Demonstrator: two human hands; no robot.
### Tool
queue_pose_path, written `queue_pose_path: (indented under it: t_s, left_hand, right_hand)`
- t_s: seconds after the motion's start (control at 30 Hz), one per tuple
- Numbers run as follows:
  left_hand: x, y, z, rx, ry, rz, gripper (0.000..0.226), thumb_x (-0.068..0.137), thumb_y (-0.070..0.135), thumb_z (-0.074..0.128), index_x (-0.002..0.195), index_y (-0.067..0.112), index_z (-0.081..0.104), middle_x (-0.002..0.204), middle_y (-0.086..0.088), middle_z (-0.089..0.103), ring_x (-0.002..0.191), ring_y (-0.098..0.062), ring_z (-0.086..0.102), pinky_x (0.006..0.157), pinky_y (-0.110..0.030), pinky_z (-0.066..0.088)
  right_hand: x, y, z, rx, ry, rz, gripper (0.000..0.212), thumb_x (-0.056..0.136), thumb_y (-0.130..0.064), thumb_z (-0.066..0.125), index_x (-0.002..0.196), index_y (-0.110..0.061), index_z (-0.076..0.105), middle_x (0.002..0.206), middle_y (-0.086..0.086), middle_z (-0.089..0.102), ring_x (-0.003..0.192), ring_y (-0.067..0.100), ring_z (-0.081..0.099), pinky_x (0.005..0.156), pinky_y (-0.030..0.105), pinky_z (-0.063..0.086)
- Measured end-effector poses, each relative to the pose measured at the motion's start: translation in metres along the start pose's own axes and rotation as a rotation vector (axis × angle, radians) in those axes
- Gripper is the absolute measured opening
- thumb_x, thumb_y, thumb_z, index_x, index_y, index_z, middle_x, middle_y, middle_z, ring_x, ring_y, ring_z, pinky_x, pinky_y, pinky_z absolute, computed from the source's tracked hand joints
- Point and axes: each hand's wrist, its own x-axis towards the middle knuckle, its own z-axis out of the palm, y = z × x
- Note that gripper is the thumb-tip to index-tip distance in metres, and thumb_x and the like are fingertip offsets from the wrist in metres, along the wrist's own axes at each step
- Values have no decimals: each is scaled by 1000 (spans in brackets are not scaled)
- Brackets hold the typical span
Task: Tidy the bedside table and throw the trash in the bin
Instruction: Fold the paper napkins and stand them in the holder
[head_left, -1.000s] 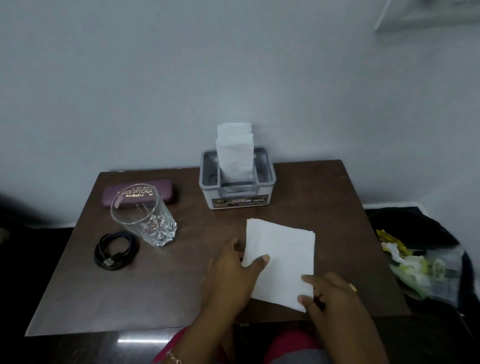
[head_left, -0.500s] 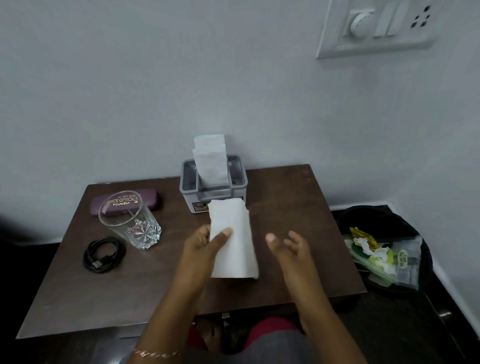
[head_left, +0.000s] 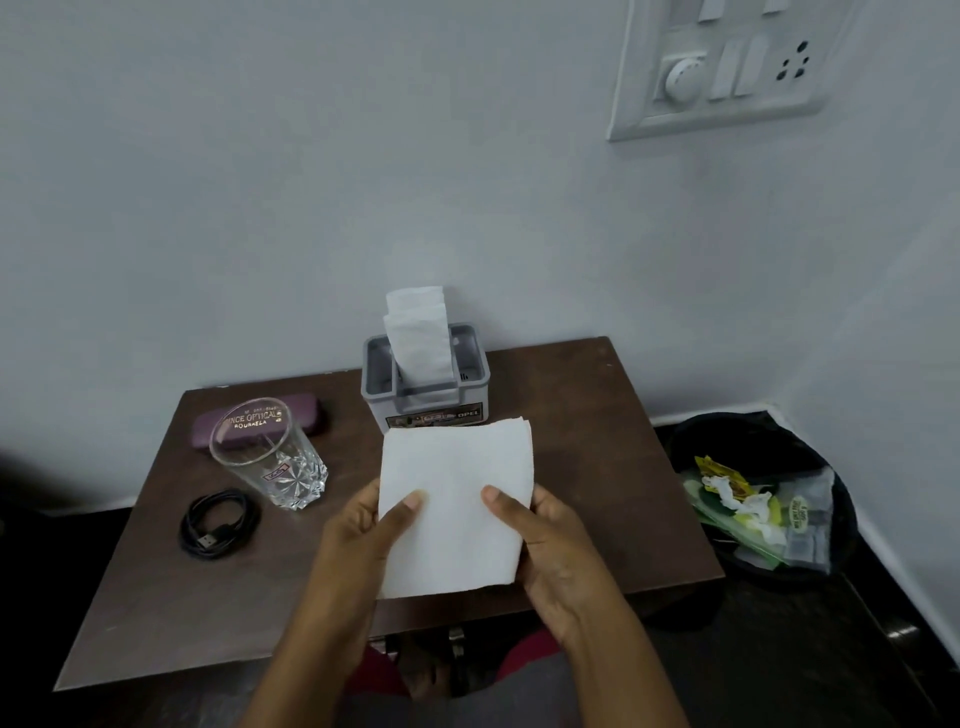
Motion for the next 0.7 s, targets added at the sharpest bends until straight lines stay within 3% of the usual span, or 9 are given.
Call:
queue_pose_path:
  t_s: [0.1,0.23,0.4,0.53,0.7]
  left_hand:
    - [2,-2,0,-32,25,-18,25,89,11,57,112,17,66,102,-6,75,83,-19,72,57,-26,56]
    - [3,-9,1,21,102,-18,25,91,11,56,113,19,65,100,-3,75,80,-17,72,57,-25,54]
    - [5,-12,2,50,196,25,29,93,5,51,118,16,61,98,2,70,81,-15,65,64,-29,50]
    - [4,-11,5,62,229,63,28,94,4,49,104,26,62,83,14,70,65,2,67,61,-22,51]
    - [4,-10,6,40,285,117,28,94,5,49,110,25,61,96,7,68,79,-8,65,62,-22,52]
  right_hand:
    - [4,6,2,-106,105,-43,21,80,-22,72,100,-16,69,95,1,76,94,21,70,86,41,56]
    - [7,13,2,-208,199,-55,9,86,-24,66,94,-20,70,92,-2,75,87,16,70,74,29,58]
    - [10,15,4,-210,201,-69,17,91,-19,59,103,-13,70,95,-1,74,90,15,70,74,24,57]
    - [10,15,8,-206,231,-83,22,88,-17,64,108,-9,67,96,1,74,86,14,70,75,26,58]
    - [7,14,14,-169,253,-136,7,86,-11,66,88,-15,71,76,-9,72,65,3,69,59,17,56]
